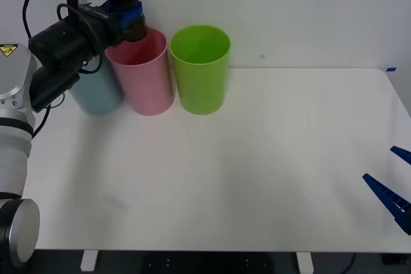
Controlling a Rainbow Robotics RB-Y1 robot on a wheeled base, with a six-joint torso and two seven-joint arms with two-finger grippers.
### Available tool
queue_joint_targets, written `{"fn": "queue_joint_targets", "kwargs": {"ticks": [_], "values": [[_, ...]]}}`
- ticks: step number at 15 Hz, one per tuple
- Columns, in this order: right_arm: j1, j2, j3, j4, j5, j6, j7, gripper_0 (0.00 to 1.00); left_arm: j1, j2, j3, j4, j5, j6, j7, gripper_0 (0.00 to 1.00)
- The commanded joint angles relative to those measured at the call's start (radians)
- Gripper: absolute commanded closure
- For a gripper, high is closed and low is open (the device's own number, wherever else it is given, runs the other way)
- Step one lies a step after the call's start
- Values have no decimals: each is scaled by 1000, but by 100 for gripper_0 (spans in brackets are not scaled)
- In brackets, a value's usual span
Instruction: Grasp the object on the table and drop it into the matching bin: aluminum can to the light blue bin, PET bottle to the pink bin.
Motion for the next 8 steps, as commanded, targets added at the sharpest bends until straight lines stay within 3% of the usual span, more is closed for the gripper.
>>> {"fn": "queue_joint_targets", "kwargs": {"ticks": [1,2,8], "values": [[0,0,0,0,0,0,0,0,0,-1,1,-2,12,1,-5,4],[0,0,0,0,0,0,0,0,0,1,1,0,18,1,-8,0],[0,0,0,0,0,0,0,0,11,1,1,0,53,-11,-10,0]]}}
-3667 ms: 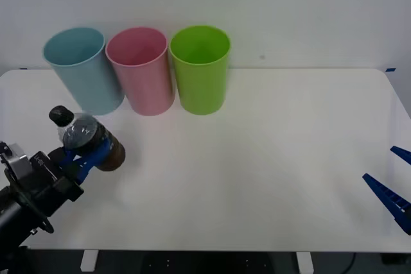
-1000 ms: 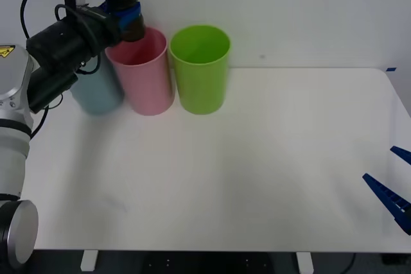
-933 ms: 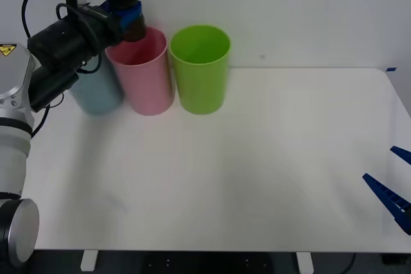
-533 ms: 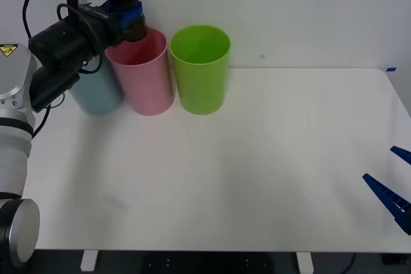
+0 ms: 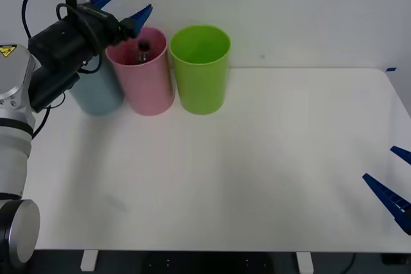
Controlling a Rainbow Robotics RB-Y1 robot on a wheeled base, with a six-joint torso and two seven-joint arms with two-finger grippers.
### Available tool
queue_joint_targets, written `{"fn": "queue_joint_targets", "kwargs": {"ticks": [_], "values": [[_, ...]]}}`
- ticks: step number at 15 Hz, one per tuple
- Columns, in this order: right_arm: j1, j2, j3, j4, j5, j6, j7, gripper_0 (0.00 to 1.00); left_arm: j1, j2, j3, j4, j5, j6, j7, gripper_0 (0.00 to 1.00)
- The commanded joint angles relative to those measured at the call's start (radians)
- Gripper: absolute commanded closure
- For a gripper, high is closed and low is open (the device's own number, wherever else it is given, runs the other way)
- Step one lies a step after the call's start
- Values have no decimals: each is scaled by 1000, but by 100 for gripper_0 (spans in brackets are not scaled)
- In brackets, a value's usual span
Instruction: Grasp the object on the table and drop it into the matching bin: aluminum can to the light blue bin, PET bottle to the pink bin.
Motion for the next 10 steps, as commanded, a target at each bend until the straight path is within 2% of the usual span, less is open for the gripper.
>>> {"fn": "queue_joint_targets", "kwargs": {"ticks": [1,6,10], "values": [[0,0,0,0,0,0,0,0,15,0,0,0,38,-14,-5,0],[0,0,0,0,0,0,0,0,122,13,0,-103,139,-31,-14,0],[0,0,0,0,0,0,0,0,248,54,0,-219,234,-39,-18,0]]}}
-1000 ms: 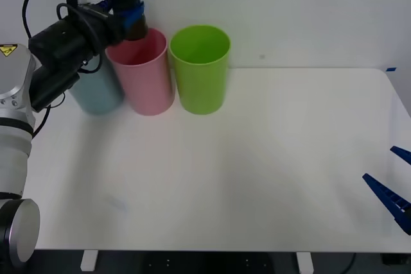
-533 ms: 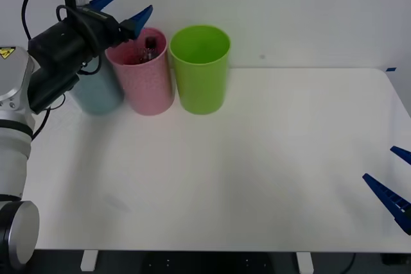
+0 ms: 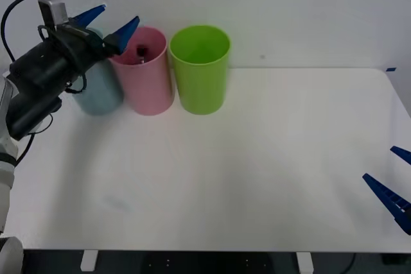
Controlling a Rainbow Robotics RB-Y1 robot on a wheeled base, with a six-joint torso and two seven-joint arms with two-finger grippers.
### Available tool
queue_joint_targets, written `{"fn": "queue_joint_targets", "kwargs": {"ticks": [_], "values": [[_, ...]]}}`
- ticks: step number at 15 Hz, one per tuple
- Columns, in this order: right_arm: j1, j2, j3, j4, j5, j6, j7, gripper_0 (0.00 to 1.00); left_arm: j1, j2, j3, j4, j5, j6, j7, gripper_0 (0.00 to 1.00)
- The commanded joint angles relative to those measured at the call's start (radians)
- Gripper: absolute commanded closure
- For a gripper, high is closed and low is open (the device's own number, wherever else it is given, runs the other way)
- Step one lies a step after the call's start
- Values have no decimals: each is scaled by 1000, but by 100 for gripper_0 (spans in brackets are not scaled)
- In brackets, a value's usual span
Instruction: Grasp the object on the table and drop it into the matching bin: aluminum can to the light blue bin, PET bottle to the pink bin.
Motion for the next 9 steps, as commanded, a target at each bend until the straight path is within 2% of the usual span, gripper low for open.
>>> {"fn": "queue_joint_targets", "kwargs": {"ticks": [1,5,9], "values": [[0,0,0,0,0,0,0,0,79,37,0,-63,70,-11,-4,0],[0,0,0,0,0,0,0,0,204,88,26,-157,160,-49,-6,0],[0,0,0,0,0,0,0,0,340,99,137,-227,189,-182,-9,0]]}}
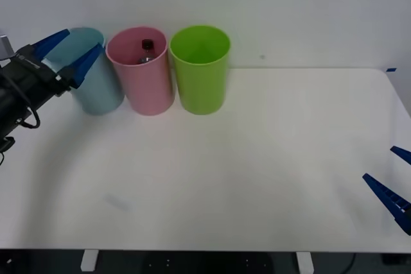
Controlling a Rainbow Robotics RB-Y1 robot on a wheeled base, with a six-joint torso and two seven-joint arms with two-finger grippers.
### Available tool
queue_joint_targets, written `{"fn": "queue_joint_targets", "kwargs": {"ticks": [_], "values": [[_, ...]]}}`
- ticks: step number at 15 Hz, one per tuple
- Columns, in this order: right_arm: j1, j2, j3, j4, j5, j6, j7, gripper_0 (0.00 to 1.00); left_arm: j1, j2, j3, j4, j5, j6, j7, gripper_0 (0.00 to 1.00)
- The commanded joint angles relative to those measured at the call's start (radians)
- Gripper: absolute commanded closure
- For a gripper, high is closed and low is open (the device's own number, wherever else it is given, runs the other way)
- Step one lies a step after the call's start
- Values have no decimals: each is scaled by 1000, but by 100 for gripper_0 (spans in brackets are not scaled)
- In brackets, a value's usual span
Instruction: Grasp the object on the table and drop it into the matching bin: aluminum can to the light blue bin, PET bottle to the pink bin.
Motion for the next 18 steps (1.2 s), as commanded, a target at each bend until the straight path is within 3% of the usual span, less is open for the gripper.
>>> {"fn": "queue_joint_targets", "kwargs": {"ticks": [1,8,16,18], "values": [[0,0,0,0,0,0,0,0,94,1,76,-50,10,-86,0,0],[0,0,0,0,0,0,0,0,288,26,234,-82,39,-270,-49,0],[0,0,0,0,0,0,0,0,549,172,264,-81,183,-308,-217,0],[0,0,0,0,0,0,0,0,598,178,279,-81,194,-322,-230,0]]}}
